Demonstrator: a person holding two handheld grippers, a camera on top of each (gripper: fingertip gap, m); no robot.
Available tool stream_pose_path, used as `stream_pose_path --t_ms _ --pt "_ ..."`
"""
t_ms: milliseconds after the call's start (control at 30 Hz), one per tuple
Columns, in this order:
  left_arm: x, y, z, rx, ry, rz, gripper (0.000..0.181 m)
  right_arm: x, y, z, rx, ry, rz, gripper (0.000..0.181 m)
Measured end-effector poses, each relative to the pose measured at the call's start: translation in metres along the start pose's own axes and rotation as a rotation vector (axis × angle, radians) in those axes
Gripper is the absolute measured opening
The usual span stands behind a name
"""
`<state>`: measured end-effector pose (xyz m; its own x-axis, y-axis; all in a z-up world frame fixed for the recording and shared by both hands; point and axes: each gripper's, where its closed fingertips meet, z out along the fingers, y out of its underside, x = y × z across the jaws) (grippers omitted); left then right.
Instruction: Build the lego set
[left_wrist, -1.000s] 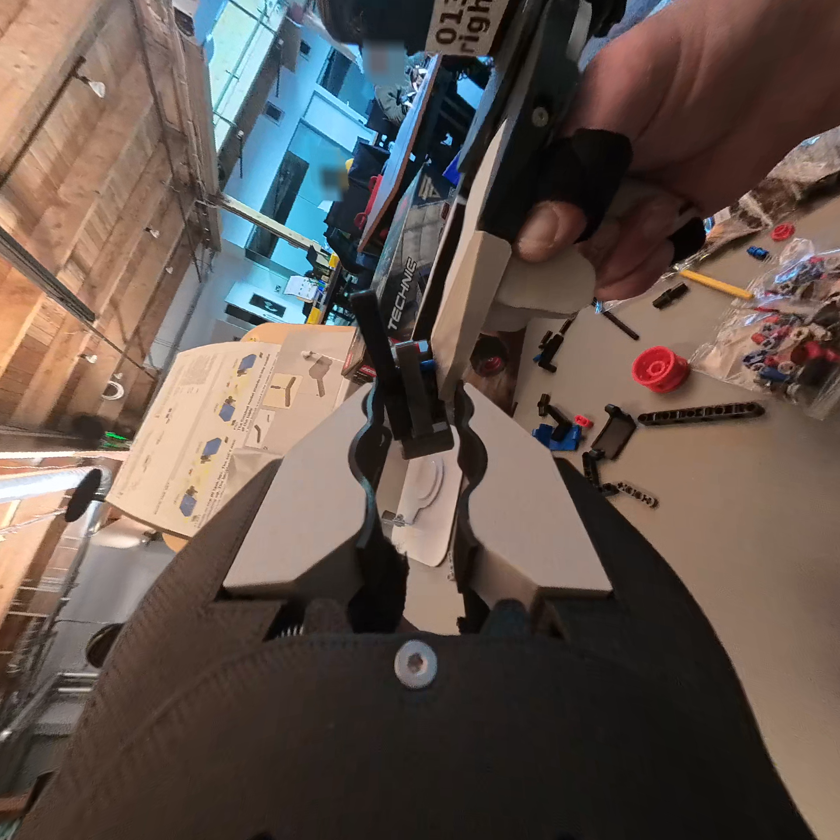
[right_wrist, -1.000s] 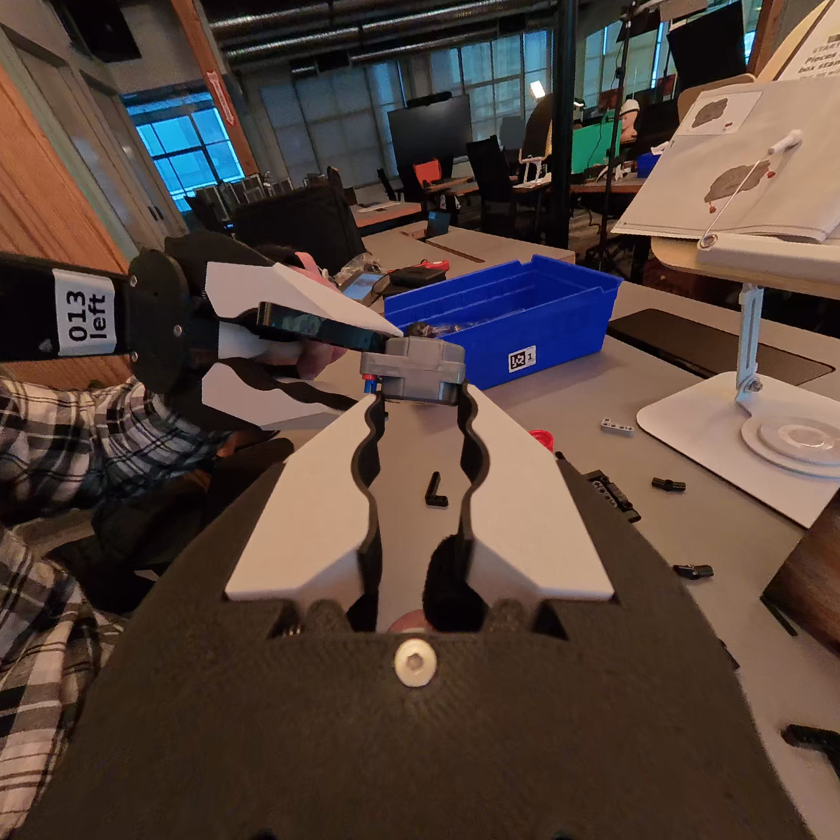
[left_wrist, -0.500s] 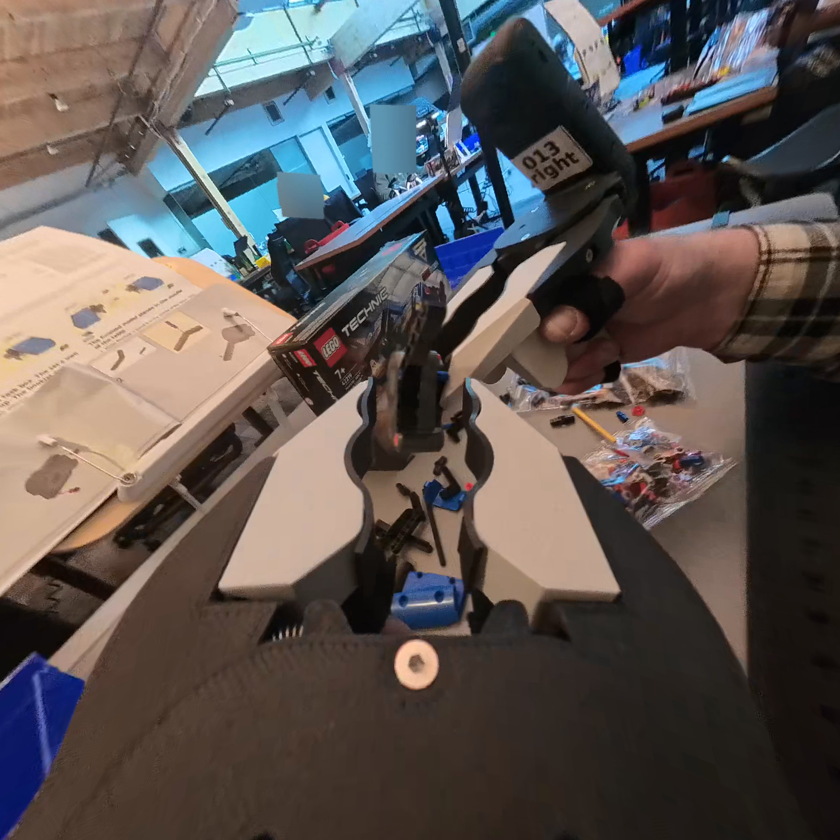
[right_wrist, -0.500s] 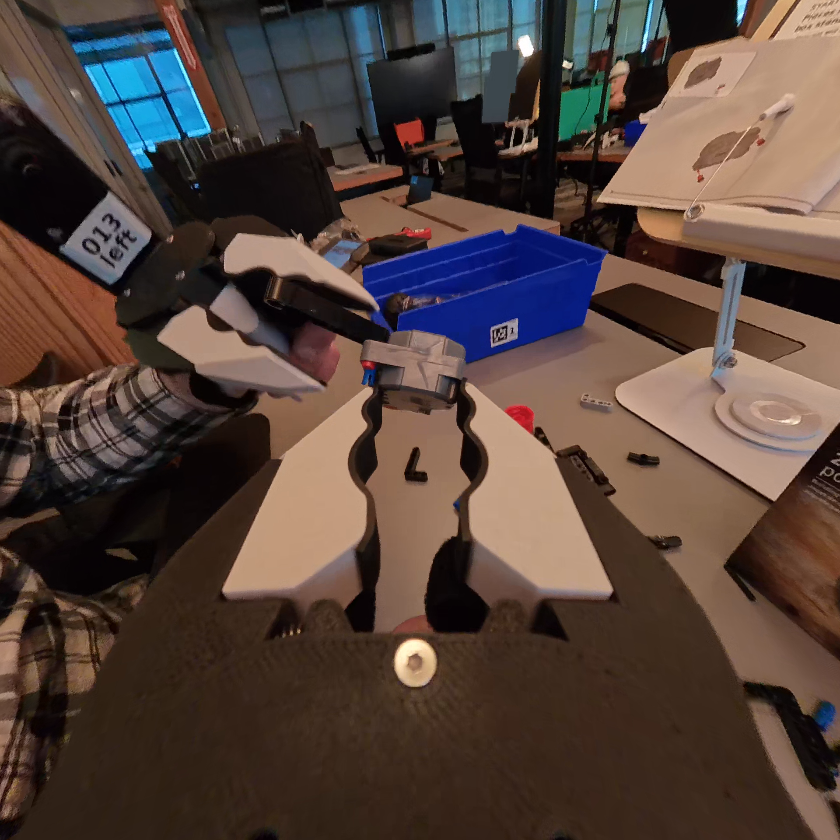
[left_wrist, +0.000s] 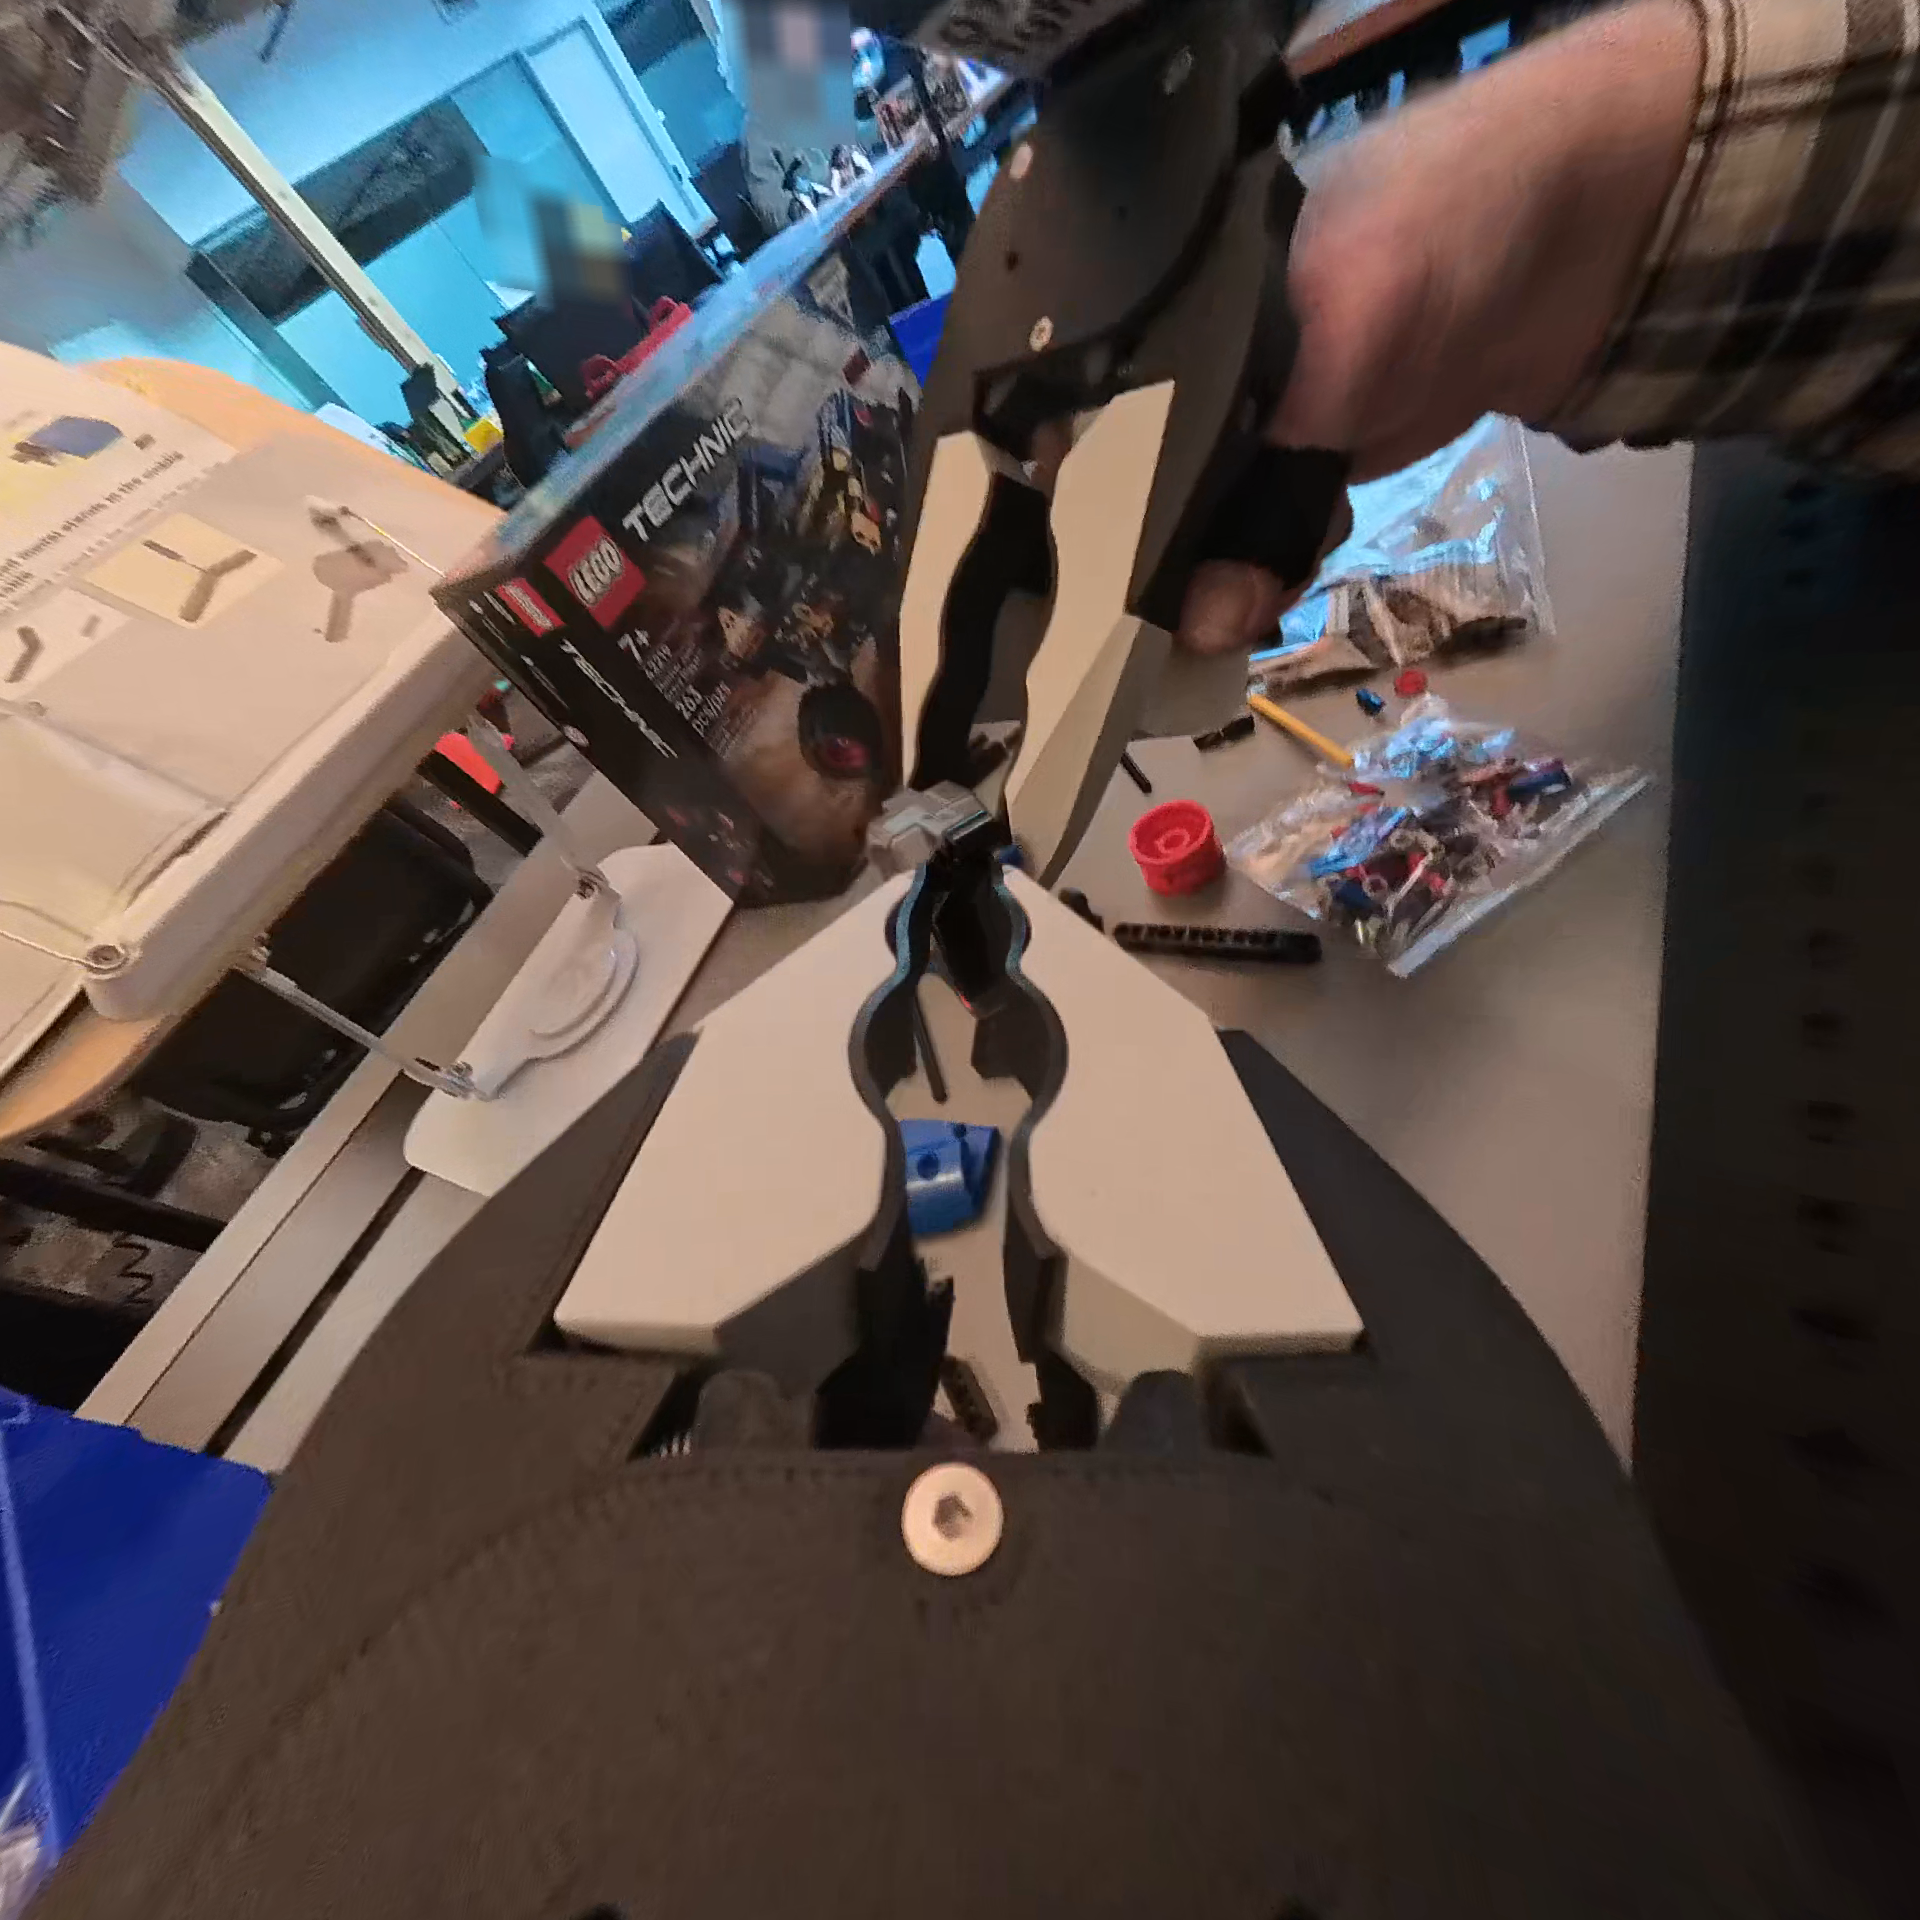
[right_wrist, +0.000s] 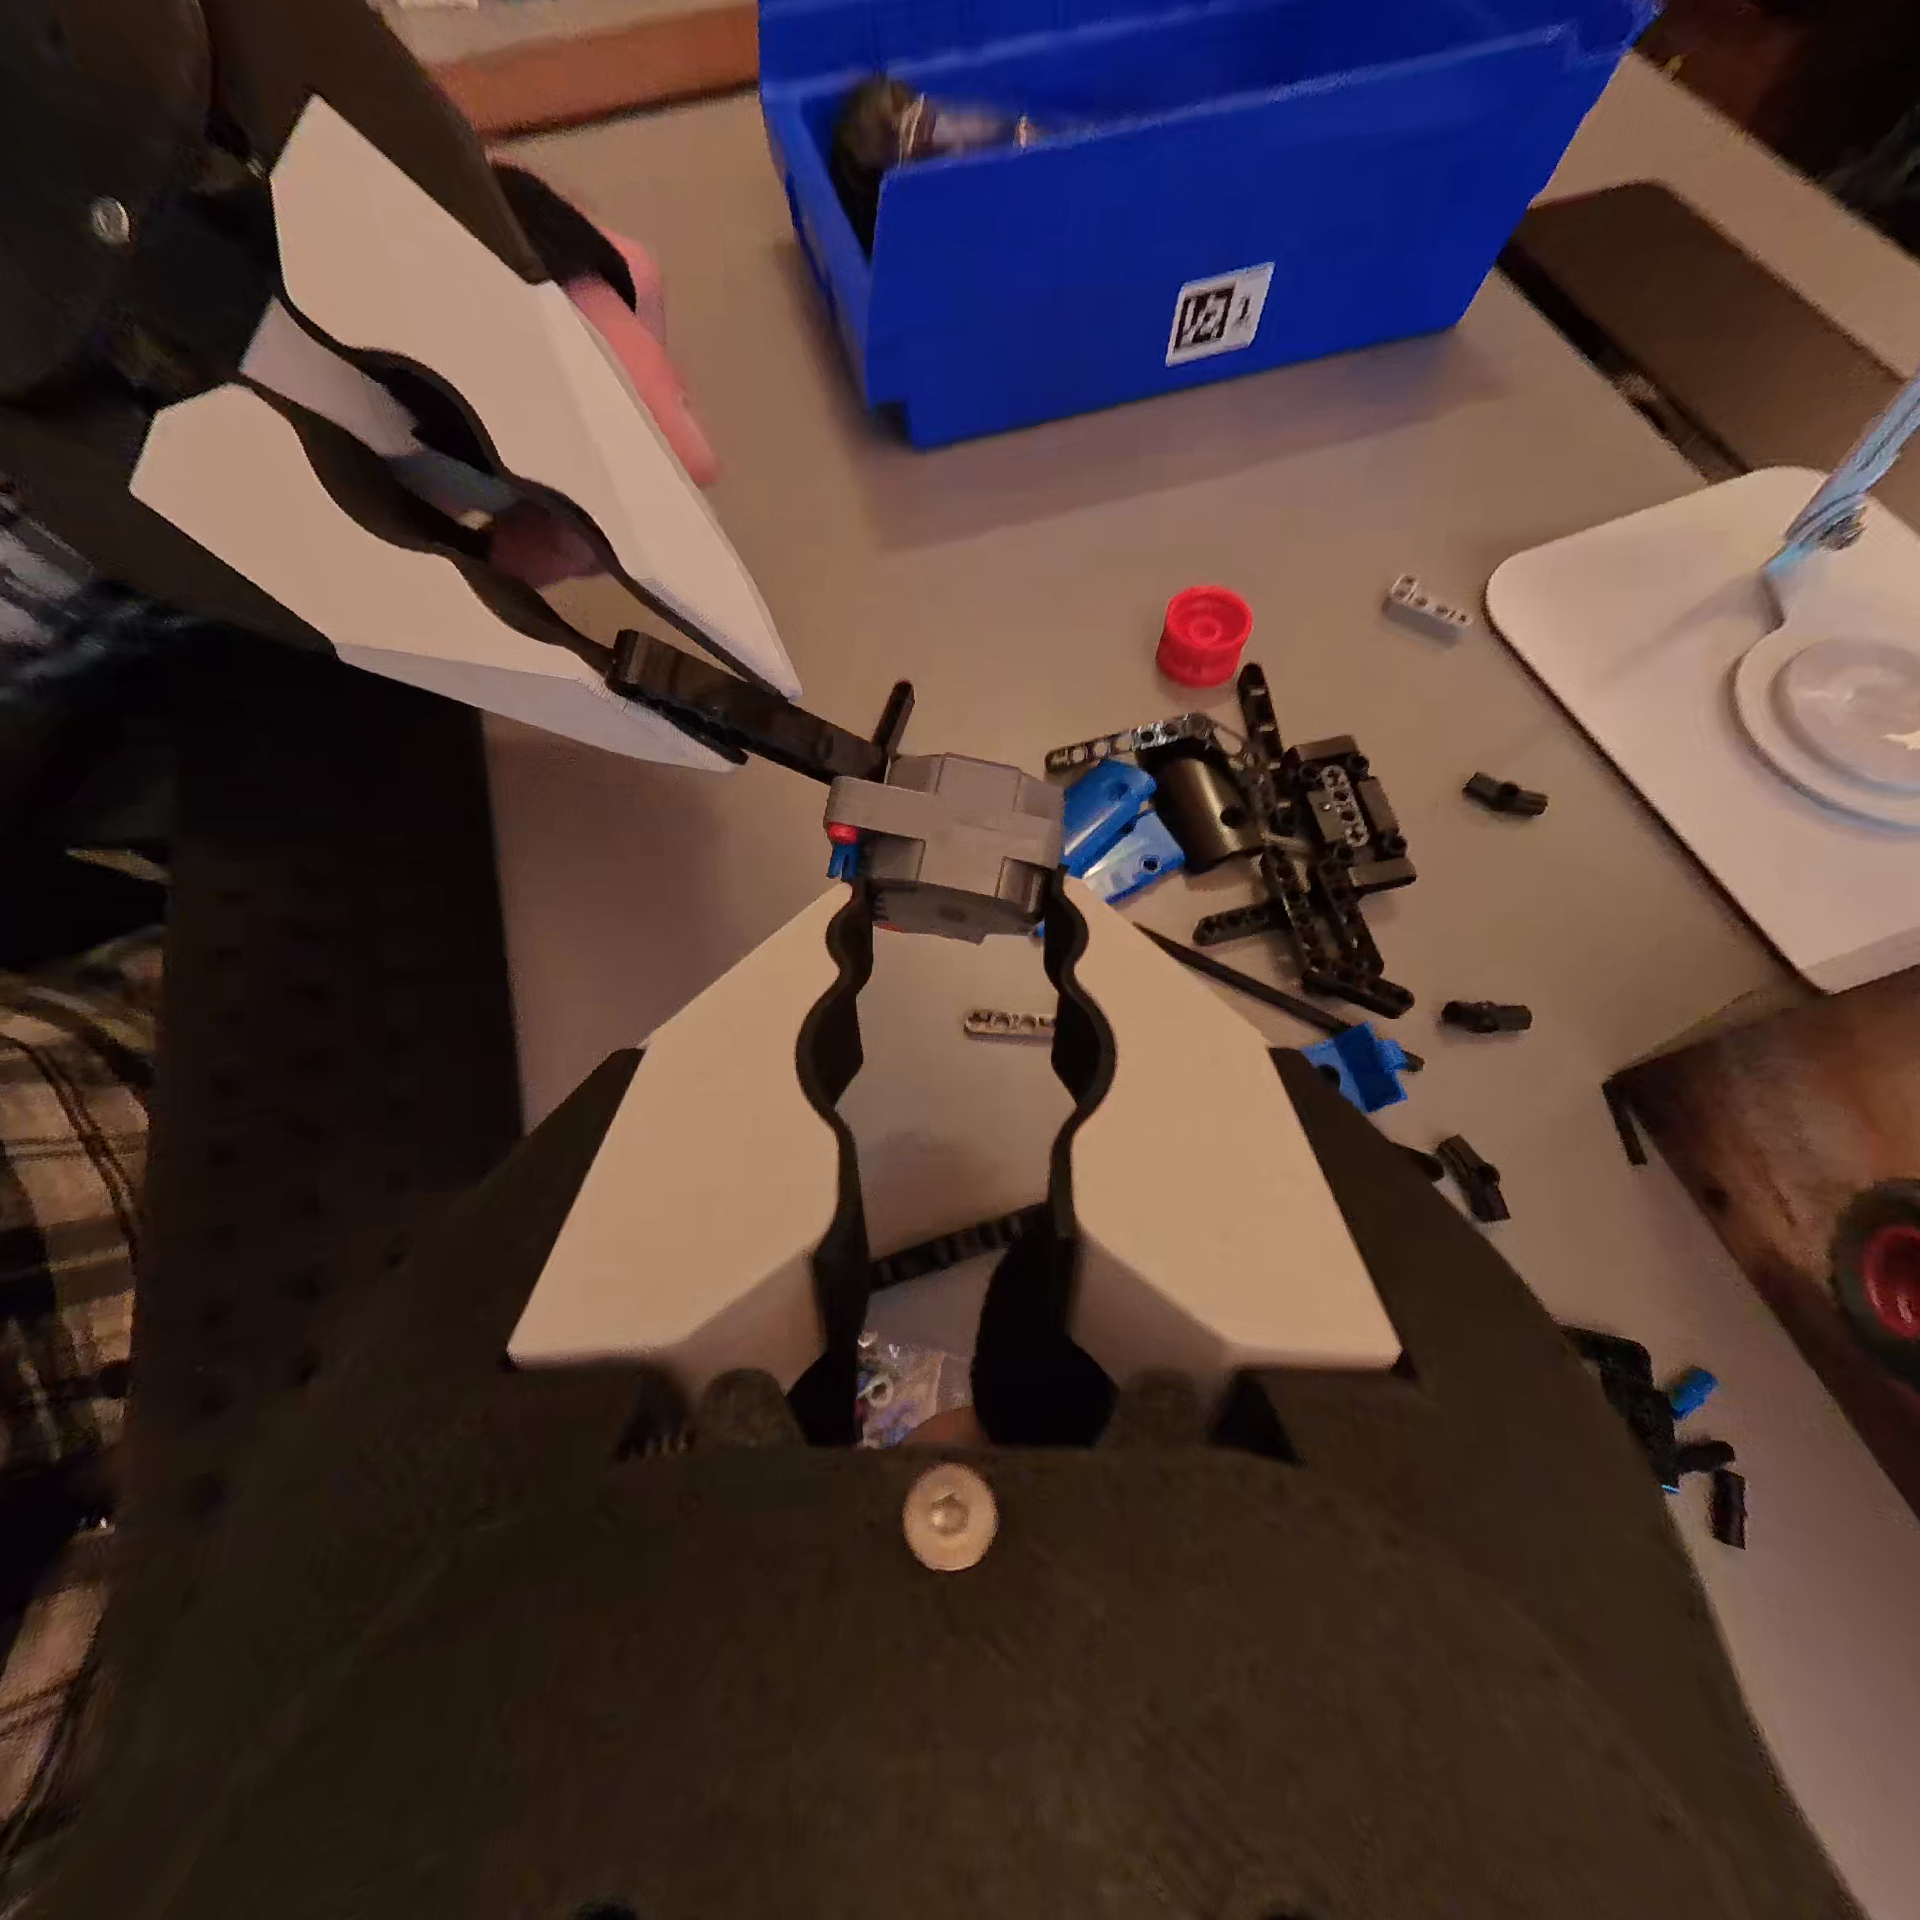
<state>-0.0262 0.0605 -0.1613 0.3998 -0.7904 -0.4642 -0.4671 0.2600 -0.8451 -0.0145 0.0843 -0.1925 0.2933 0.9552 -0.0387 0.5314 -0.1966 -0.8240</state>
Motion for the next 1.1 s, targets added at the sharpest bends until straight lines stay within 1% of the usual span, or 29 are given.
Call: stream_pose_path --t_ms 67,200,233,333,400,567,667,800,967,1100 --pt "0.005 0.007 0.000 -0.010 0.018 -0.019 0.009 -0.002 0.007 0.005 -0.046 -0.022 -0.002 0.031" --pt "0.012 0.016 -0.003 -0.008 0.049 -0.054 0.023 -0.010 0.016 0.016 -0.105 -0.077 -0.012 0.031" --pt "0.015 0.019 -0.002 -0.017 0.063 -0.060 0.023 -0.011 0.019 0.019 -0.119 -0.085 -0.015 0.031" --pt "0.018 0.035 0.002 -0.081 0.033 -0.006 0.011 -0.014 0.021 0.026 -0.123 -0.107 -0.011 0.031" --pt "0.018 0.039 0.003 -0.085 0.027 -0.009 0.009 -0.015 0.025 0.029 -0.129 -0.115 -0.010 0.031" --pt "0.010 0.039 0.002 -0.043 -0.015 -0.063 0.007 -0.013 0.019 0.029 -0.063 -0.135 0.031 0.031" --pt "0.000 0.033 -0.002 0.001 -0.051 -0.100 0.008 -0.010 0.007 0.025 0.019 -0.150 0.071 0.031" --pt "-0.019 0.028 -0.011 0.077 -0.117 -0.201 0.008 0.000 -0.006 0.015 0.145 -0.142 0.129 0.036" --pt "-0.033 0.019 -0.017 0.168 -0.153 -0.307 0.008 -0.005 -0.004 0.018 0.168 -0.180 0.134 0.047" --pt "-0.029 0.014 -0.016 0.201 -0.131 -0.329 0.008 -0.014 -0.009 0.025 0.192 -0.177 0.096 0.048"
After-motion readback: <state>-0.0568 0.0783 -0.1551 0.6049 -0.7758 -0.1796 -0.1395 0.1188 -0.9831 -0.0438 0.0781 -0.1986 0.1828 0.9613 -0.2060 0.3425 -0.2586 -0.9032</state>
